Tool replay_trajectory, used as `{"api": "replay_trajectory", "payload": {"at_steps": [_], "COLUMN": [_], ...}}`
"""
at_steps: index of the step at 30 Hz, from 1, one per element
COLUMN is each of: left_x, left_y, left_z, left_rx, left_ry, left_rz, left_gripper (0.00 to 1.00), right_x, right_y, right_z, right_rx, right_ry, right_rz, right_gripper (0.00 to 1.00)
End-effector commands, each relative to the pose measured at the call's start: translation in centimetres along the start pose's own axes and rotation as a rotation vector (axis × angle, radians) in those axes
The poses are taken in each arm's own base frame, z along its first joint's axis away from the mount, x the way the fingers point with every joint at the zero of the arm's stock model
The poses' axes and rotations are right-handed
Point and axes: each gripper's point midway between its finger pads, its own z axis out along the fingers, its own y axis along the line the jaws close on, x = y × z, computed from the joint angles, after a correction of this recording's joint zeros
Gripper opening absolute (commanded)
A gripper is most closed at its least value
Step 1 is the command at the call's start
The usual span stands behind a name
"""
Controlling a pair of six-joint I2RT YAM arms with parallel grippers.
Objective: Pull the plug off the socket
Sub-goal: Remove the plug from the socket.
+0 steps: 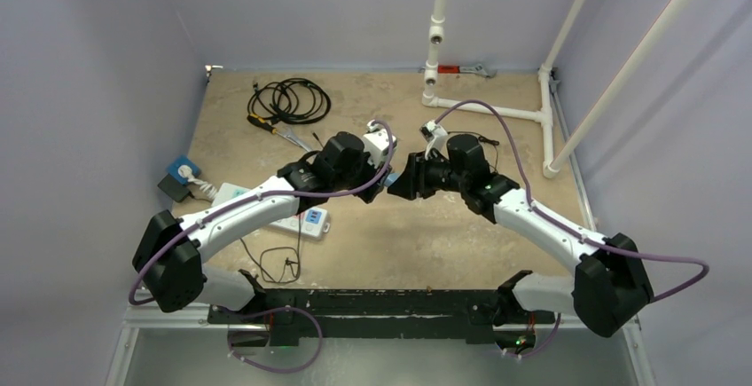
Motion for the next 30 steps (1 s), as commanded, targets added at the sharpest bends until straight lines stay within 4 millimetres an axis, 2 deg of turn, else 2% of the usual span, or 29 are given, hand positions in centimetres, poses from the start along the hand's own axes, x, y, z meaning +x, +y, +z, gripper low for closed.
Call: {"api": "replay_trajectory", "payload": {"at_steps": [1, 5, 9, 21, 25, 30], "left_x": [0.4, 0.4, 0.4, -0.4, -0.6, -0.7], "left_y": [1.1, 1.4, 1.4, 0.3, 0.9, 2.4], "left_z": [0.7, 0.7, 0.6, -0.1, -0.3, -0.5], "left_rx": [-0.076, -0.094, -0.097, -0.017, -0.046, -0.104], "left_ry": [-0.001, 0.003, 0.003, -0.01, -0.016, -0.025], "left_rz": [-0.01, -0.011, -0.009, 0.041, 0.039, 0.009], "left_gripper": [0.0, 0.0, 0.0, 0.0, 0.0, 0.0], "right_x": [-4.7, -4.9, -4.9, -4.5, -3.6, -3.0], "right_y": [4.3, 3.4, 3.4, 4.1, 5.1, 5.1], "right_z": [0.0, 0.7, 0.8, -1.8, -2.7, -3.1], "right_rx": [-0.134, -0.087, -0.092, -0.129, -0.184, -0.195], "right_ry": [-0.131, -0.127, -0.13, -0.153, -0.123, -0.107], "right_rz": [0.059, 0.096, 0.089, -0.281, -0.359, -0.403], "right_gripper": [0.0, 0.0, 0.0, 0.0, 0.0, 0.0]}}
